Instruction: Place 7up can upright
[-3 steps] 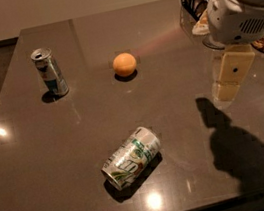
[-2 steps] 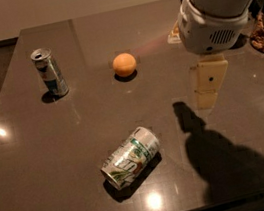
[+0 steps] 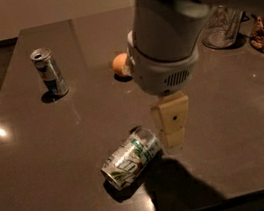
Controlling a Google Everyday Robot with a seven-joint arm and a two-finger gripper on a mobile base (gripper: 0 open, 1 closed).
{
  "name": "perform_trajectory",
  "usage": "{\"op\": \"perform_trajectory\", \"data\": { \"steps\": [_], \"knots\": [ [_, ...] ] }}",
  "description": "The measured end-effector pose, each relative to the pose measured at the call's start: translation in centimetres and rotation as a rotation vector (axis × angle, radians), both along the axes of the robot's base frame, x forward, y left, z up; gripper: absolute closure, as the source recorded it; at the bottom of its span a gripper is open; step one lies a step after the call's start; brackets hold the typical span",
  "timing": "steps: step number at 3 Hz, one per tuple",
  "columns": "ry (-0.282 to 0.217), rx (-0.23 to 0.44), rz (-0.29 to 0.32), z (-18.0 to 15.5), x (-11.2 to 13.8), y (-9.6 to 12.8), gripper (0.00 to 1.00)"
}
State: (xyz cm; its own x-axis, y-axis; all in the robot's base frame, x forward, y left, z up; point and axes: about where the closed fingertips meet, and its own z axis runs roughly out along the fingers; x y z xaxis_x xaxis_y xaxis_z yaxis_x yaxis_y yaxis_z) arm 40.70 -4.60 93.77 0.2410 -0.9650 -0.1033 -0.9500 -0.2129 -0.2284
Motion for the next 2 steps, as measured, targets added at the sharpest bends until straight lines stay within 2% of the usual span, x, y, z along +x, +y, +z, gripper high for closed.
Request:
{"op": "perform_trajectory", "data": {
  "steps": [1, 2],
  "knots": [
    [-0.006, -0.031, 0.114, -1.3, -2.3, 3.2, 0.00],
    [-0.013, -0.061, 0.202, -2.8, -3.7, 5.0, 0.00]
  ]
}}
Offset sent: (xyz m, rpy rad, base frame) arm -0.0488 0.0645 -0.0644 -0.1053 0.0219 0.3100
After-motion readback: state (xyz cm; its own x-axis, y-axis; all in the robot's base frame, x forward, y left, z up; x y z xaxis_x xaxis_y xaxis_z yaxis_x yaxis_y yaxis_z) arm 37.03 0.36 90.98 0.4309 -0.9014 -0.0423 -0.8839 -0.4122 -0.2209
